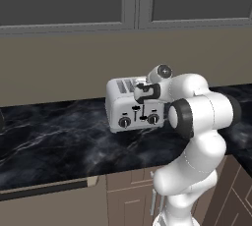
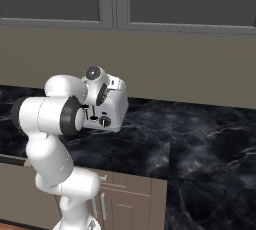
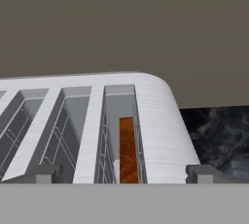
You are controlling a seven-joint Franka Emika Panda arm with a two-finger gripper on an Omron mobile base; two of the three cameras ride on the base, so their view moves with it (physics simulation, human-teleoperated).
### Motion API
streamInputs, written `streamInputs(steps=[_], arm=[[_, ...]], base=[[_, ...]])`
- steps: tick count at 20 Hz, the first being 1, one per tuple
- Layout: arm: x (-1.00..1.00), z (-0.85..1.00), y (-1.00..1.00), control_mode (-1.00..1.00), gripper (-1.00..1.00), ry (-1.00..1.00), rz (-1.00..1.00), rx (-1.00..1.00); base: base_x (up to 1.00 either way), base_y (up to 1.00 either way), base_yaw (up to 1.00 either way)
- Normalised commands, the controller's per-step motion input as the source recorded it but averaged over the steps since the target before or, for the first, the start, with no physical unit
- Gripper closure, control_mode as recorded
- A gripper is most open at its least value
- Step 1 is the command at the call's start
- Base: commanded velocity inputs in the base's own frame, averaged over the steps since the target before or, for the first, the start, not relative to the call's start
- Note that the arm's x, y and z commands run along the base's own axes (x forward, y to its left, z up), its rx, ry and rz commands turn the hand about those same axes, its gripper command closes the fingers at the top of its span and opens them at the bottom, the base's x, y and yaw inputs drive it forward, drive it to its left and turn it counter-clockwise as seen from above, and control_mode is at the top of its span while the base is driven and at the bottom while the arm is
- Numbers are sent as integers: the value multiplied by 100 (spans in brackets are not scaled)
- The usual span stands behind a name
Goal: Start the toaster. Once the lever pops up, take the bread to the plate on the dining counter.
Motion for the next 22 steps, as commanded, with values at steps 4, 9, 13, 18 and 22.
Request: streamInputs(steps=[4, 9, 13, 18, 22], arm=[[0, 0, 0, -100, -100, 0, 0, 0], [0, 0, 0, -100, -100, 0, 0, 0], [0, 0, 0, -100, -100, 0, 0, 0], [0, 0, 0, -100, -100, 0, 0, 0], [0, 0, 0, -100, -100, 0, 0, 0]], base=[[0, 0, 0], [0, 0, 0], [0, 0, 0], [0, 0, 0], [0, 0, 0]])
